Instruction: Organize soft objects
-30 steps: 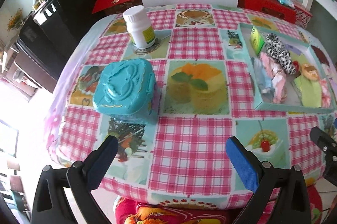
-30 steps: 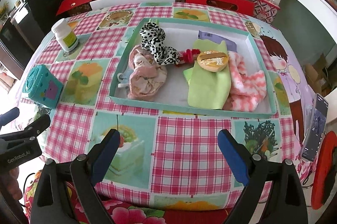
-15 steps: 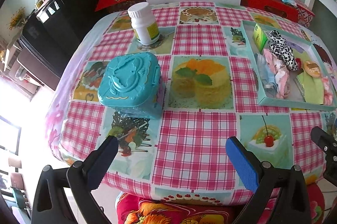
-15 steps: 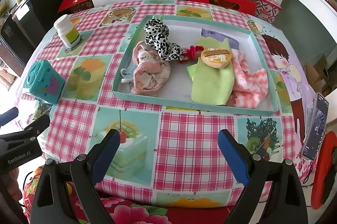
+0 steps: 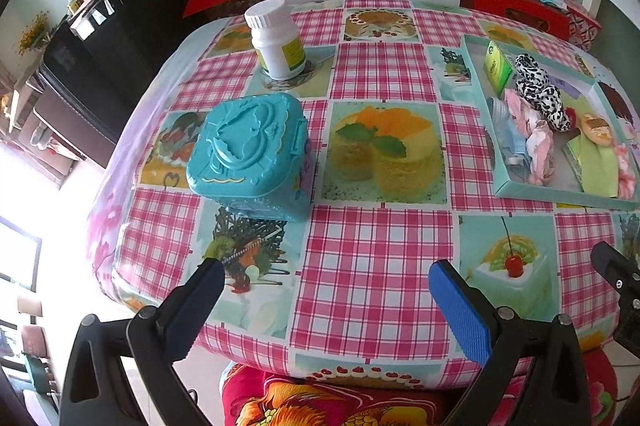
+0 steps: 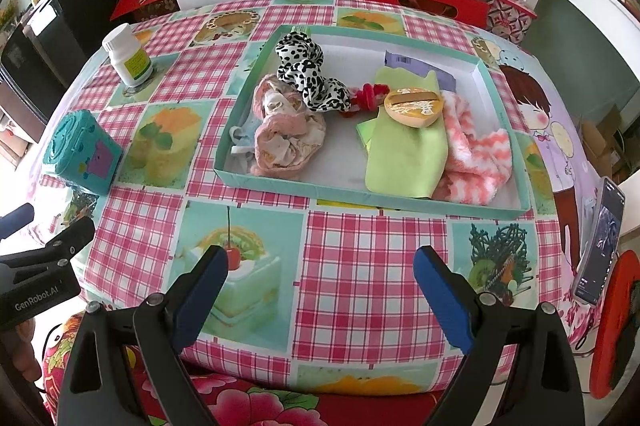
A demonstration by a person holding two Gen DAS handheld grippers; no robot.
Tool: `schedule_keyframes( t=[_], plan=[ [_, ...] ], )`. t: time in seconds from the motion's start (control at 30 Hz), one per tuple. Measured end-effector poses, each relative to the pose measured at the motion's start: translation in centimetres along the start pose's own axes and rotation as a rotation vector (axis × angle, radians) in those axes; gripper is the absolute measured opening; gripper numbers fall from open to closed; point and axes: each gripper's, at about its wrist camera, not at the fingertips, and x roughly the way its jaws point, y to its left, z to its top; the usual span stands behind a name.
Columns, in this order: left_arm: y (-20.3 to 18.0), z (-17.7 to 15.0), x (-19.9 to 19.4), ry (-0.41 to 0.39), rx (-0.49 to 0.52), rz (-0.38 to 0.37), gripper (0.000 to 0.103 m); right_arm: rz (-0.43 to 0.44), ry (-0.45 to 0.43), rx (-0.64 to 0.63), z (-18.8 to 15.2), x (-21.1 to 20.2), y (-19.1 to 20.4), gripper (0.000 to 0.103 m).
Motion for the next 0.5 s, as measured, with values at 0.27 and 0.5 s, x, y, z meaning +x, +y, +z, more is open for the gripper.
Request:
schedule_keyframes(
  t=[0.27,0.5],
  plan=[
    [0.08,-0.03,0.02,0.005,-0.005,0.0,0.103,-0.001,0.0,0.0,-0.04,0.05,0.07,0.094],
    [0.1,0.0,0.11,0.012,-0.01,0.0,0.103,0.0,0.001,-0.001,0.0,0.09,0.01,0.094]
  ],
)
